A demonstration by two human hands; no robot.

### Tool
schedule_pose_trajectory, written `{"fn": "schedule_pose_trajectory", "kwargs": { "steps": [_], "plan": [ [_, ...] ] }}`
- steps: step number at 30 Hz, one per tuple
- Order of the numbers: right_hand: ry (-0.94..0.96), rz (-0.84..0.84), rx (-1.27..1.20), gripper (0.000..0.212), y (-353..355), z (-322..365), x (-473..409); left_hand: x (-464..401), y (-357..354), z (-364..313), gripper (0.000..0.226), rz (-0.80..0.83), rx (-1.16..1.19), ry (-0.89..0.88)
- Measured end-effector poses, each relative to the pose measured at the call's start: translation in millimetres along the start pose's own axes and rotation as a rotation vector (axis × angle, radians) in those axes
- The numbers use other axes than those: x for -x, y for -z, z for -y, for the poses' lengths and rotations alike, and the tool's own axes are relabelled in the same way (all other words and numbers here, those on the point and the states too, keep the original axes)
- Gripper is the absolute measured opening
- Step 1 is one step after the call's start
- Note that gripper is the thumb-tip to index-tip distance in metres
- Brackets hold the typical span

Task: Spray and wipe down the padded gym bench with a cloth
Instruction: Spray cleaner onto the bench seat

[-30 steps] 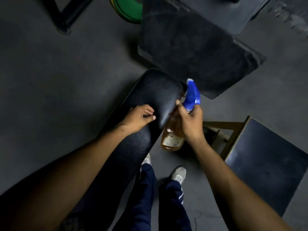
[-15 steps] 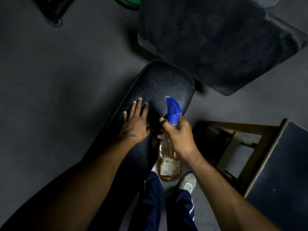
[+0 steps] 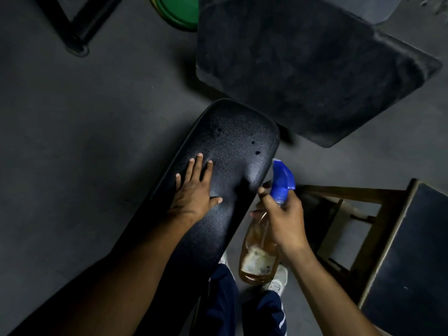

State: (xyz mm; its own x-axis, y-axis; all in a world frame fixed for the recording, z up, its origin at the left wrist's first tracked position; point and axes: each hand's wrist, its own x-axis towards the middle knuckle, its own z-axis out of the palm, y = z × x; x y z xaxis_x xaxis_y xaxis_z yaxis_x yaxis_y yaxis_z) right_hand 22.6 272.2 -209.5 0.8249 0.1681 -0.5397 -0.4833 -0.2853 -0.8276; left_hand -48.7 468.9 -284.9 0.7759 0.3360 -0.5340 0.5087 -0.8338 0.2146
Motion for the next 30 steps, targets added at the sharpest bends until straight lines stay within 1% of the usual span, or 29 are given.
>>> {"fn": "schedule_pose_trajectory", "kwargs": {
  "steps": [2,5,6,7,9,10,13,16,20,22,25,27,29,30],
  "plan": [
    [-0.006,-0.027,0.026,0.015,11,-5,6,0,0,0,0.109,0.001,0.008,-0.008],
    [-0.003,-0.014,0.059,0.01,16,-10,19,-1,-1,0,0.109,0.001,0.01,-0.008],
    [-0.001,0.007,0.071,0.008,14,-13,24,0,-1,0,0.109,0.002,0.009,-0.006],
    [0.003,0.03,0.085,0.011,12,-15,29,0,-1,0,0.109,0.0,0.009,-0.006],
    [0.02,0.086,0.156,0.025,6,-18,38,0,-2,0,0.109,-0.009,0.007,-0.008],
    [0.035,0.114,0.212,0.027,3,-20,42,0,-2,1,0.11,-0.014,0.008,-0.011],
    [0.086,0.174,0.255,0.017,-7,-22,54,4,-4,4,0.109,-0.043,0.036,-0.028],
    [0.102,0.235,0.26,0.025,-19,-22,62,14,-8,6,0.107,-0.068,0.07,-0.005],
    [0.151,0.316,0.349,0.021,-25,-28,74,42,-19,14,0.105,-0.107,0.053,0.052],
    [0.173,0.316,0.358,0.022,-23,-30,80,57,-25,20,0.103,-0.115,0.017,0.082],
    [0.192,0.309,0.407,0.018,-15,-35,86,77,-35,24,0.104,-0.119,-0.003,0.137],
    [0.173,0.28,0.407,0.023,-5,-40,91,89,-42,24,0.104,-0.116,-0.006,0.164],
    [0.128,0.227,0.343,0.032,8,-44,95,101,-47,21,0.104,-0.1,-0.015,0.174],
    [0.114,0.202,0.317,0.033,14,-45,98,107,-50,18,0.103,-0.092,-0.025,0.17]
  ]
}}
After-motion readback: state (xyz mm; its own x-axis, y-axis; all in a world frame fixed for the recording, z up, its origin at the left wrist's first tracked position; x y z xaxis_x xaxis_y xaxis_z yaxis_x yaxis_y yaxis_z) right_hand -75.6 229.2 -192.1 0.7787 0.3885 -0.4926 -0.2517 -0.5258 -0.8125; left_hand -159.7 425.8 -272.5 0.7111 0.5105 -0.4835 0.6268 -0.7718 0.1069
